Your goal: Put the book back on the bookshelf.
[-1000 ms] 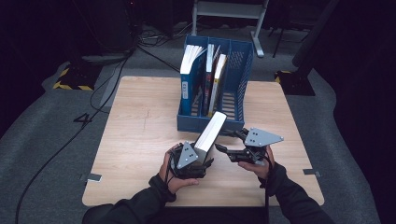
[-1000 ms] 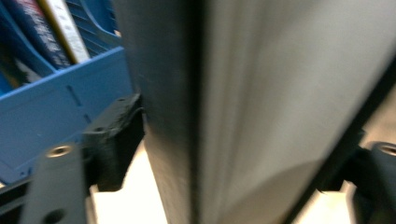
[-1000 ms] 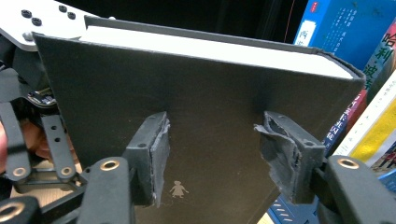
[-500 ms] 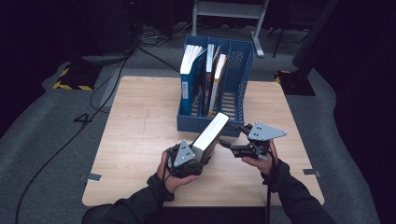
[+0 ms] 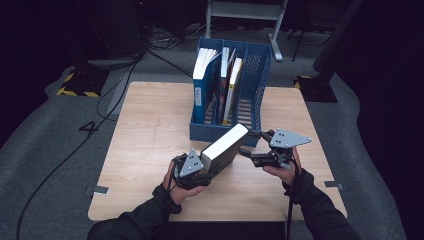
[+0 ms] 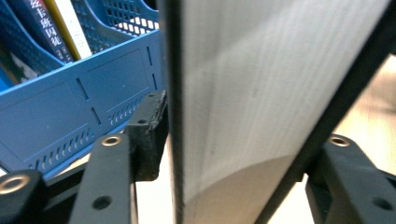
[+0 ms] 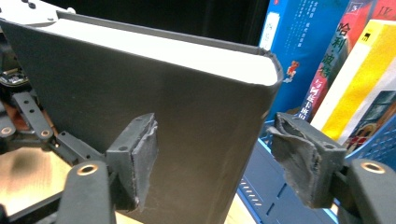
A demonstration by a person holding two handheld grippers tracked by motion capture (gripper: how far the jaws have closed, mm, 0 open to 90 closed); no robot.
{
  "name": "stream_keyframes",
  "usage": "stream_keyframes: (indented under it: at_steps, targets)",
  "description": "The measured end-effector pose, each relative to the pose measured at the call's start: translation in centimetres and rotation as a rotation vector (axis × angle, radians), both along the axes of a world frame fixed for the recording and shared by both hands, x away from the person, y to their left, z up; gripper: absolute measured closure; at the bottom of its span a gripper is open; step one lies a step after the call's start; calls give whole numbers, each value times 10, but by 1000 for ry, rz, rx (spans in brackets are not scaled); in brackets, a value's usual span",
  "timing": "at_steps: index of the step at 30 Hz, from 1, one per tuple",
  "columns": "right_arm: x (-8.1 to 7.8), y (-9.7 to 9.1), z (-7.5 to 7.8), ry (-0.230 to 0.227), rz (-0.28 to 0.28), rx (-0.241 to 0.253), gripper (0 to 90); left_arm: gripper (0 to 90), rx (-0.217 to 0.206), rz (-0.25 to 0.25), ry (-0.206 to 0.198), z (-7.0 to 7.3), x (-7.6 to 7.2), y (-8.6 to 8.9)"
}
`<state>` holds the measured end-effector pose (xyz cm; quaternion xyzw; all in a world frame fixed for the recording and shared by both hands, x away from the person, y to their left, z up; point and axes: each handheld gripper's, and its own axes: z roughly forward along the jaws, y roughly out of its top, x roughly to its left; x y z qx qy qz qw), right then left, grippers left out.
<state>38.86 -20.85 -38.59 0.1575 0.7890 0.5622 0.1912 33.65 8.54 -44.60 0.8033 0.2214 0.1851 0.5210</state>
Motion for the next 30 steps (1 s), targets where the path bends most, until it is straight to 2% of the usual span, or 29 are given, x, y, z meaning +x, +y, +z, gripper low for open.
stream_keyframes:
  at_steps: [1,2,3,4,7,8,10,14,16,19,21,25,30]
  targets:
    - [3,-1,0,20,31,-3,245,518,1,-33,5,1,0,2]
    - [3,-1,0,20,31,-3,245,518,1,-33,5,1,0,2]
    - [3,-1,0,33,67,-12,240,518,2,-54,5,1,0,4]
    - [3,-1,0,32,75,-16,239,519,2,-54,5,1,0,4]
    - [4,0,2,38,126,-35,226,519,8,-115,11,2,2,8]
    - [6,0,3,43,150,-39,225,520,8,-115,11,2,2,8]
    - [8,1,5,56,199,-45,220,520,2,-162,22,2,4,10]
    - [11,7,8,77,280,-67,263,518,-1,-208,33,3,9,13]
    - [12,10,10,87,295,-72,261,513,-14,-217,52,3,13,15]
    - [20,10,11,114,312,-67,281,512,-21,-222,60,3,17,16]
    - [22,9,12,120,317,-68,300,501,-30,-201,65,3,19,18]
    - [22,6,12,112,330,-70,371,392,-31,-176,84,3,24,24]
    - [18,4,15,98,373,-102,450,318,-20,-166,78,5,28,31]
